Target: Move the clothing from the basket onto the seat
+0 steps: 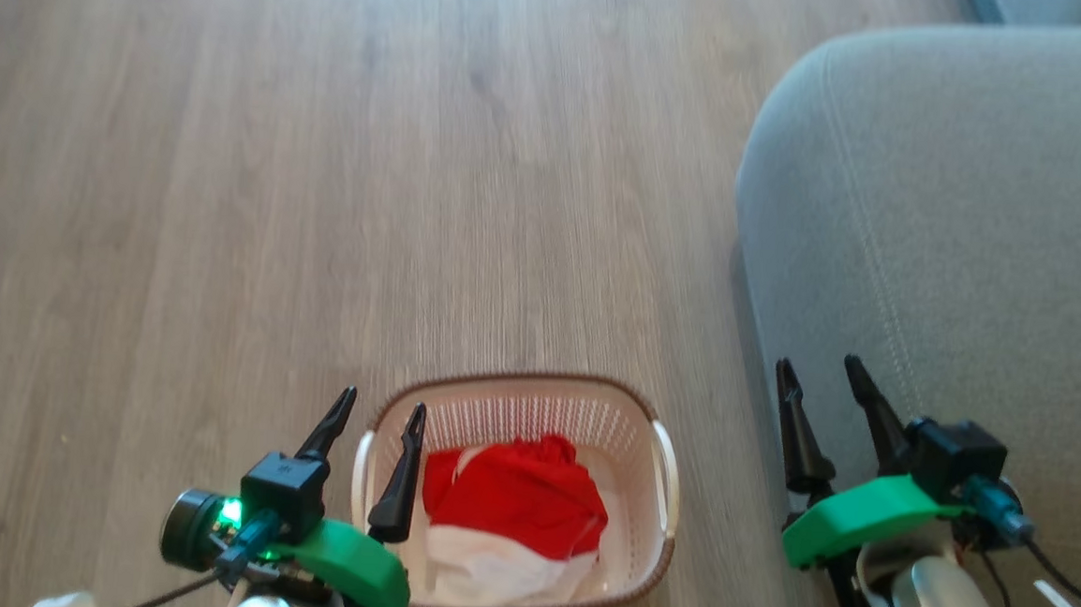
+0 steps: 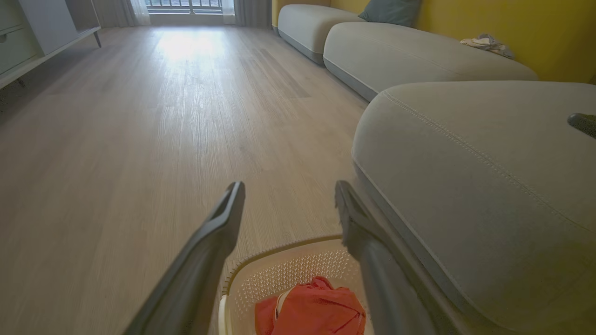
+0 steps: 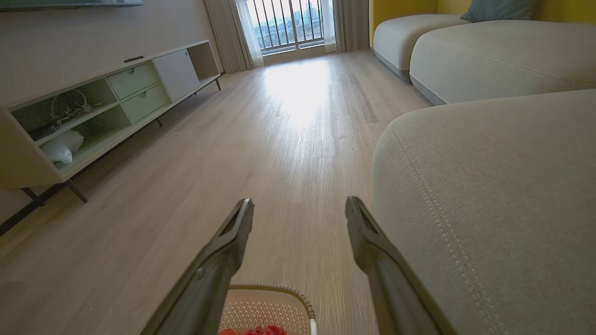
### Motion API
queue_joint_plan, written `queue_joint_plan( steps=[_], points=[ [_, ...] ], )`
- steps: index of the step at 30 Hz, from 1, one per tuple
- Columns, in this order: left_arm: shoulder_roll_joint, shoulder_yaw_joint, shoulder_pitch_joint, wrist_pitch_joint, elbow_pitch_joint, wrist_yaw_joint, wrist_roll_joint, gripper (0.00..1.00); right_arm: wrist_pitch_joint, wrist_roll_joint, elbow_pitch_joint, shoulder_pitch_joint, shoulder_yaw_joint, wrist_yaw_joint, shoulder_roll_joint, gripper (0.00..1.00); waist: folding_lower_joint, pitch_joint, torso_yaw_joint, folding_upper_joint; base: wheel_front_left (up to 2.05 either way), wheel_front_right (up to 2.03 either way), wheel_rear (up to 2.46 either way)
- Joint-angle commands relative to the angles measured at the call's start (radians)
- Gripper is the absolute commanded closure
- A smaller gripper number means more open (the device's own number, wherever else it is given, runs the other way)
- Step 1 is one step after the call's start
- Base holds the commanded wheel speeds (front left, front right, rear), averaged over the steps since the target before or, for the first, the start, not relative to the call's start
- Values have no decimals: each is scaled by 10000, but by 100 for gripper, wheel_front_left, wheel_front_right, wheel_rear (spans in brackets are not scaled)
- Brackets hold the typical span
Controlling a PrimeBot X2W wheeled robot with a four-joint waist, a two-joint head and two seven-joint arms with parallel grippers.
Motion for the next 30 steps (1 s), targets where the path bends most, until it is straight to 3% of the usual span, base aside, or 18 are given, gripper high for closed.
queue_joint_plan(
  steps=[1, 12, 22, 30],
  points=[
    [-54, 262, -583, -124, -114, -104, 133, 0, -105, -124, -438, -558, 158, 0, -101, 0, 0, 719, -215, 0, 0, 0, 0],
    [209, -206, -2743, -124, 1952, -1086, 1697, 0, -105, -483, -1597, -1177, 115, 0, -101, 0, 0, 4069, -764, 0, 0, 0, 0],
    [893, -1468, -4904, -124, 4163, -1426, 2577, 0, -105, -412, -2535, -1620, 560, 0, -101, 0, 0, 6056, -1455, 0, 0, 0, 0],
    [1201, -2778, -6307, -124, 5731, -1577, 3254, 0, -105, -170, -3029, -1763, 649, 0, -101, 0, 0, 7029, -1754, 0, 0, 0, 0]
  ],
)
